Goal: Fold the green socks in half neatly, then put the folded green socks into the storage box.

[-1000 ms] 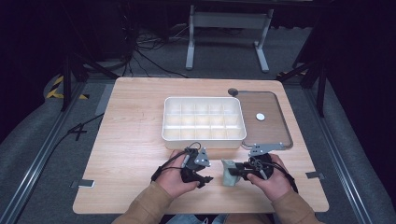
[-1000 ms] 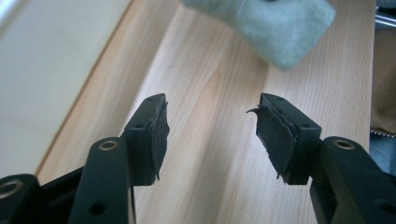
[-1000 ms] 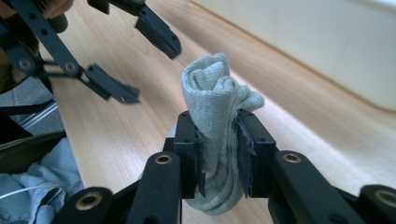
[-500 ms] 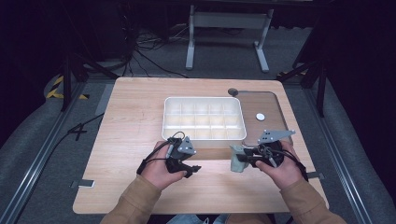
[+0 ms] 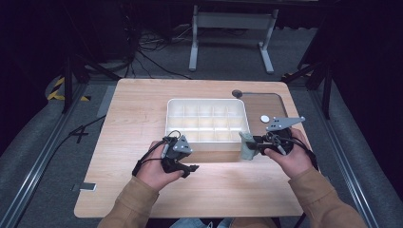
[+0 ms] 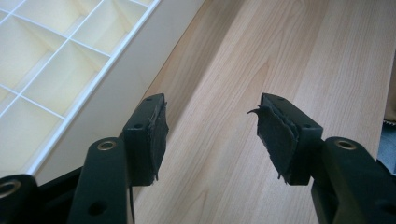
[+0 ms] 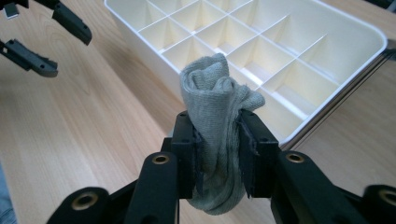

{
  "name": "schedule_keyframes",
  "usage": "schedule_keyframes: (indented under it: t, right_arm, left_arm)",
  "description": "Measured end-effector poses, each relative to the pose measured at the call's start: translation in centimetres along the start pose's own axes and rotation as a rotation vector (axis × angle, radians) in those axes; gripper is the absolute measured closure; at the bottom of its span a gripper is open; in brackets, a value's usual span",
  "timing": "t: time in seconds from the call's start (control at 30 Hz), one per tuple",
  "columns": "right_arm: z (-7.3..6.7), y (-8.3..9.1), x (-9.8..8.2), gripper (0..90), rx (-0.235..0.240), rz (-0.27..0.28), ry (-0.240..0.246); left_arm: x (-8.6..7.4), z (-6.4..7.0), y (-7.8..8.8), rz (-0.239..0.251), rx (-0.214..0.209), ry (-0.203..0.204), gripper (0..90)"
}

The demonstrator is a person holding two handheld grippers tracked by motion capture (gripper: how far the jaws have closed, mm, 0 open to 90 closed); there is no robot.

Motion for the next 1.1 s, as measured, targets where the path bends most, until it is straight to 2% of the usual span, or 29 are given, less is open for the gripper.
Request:
schedule_keyframes:
  t: [0.13, 0.47, 0.67, 0.83, 1.1]
  right_arm:
    - [0.5, 0.0, 0.6, 70.2, -0.018, -0.006, 0.019]
    - [3.0, -0.4, 2.7, 69.6, -0.064, -0.012, 0.114]
    - [3.8, -0.6, 3.5, 69.4, -0.072, -0.017, 0.1]
    - [4.3, -1.5, 4.0, 69.0, -0.069, -0.038, 0.093]
    - [5.1, -3.7, 4.5, 69.1, -0.104, -0.097, 0.135]
  left_arm:
    - [0.0, -0.1, 0.0, 0.001, -0.002, -0.001, 43.0]
    - [-0.3, -0.6, 0.9, 0.013, 0.014, 0.016, 42.5]
    - [-0.4, -0.7, 1.0, 0.022, 0.013, 0.026, 42.5]
    - [-0.6, -0.9, 1.2, 0.025, 0.019, 0.037, 42.1]
    - [-1.2, -1.1, 1.8, 0.034, 0.03, 0.059, 42.1]
Point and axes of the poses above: each handheld gripper's, and its own axes: y roughly backward along the jaws, x roughly out of its top, z roughly to its right, the point moved 5 cm from there along -y, roughly forward along the jaws, and after that the axes turned 3 degrees about -z, right-handed, at the moved point
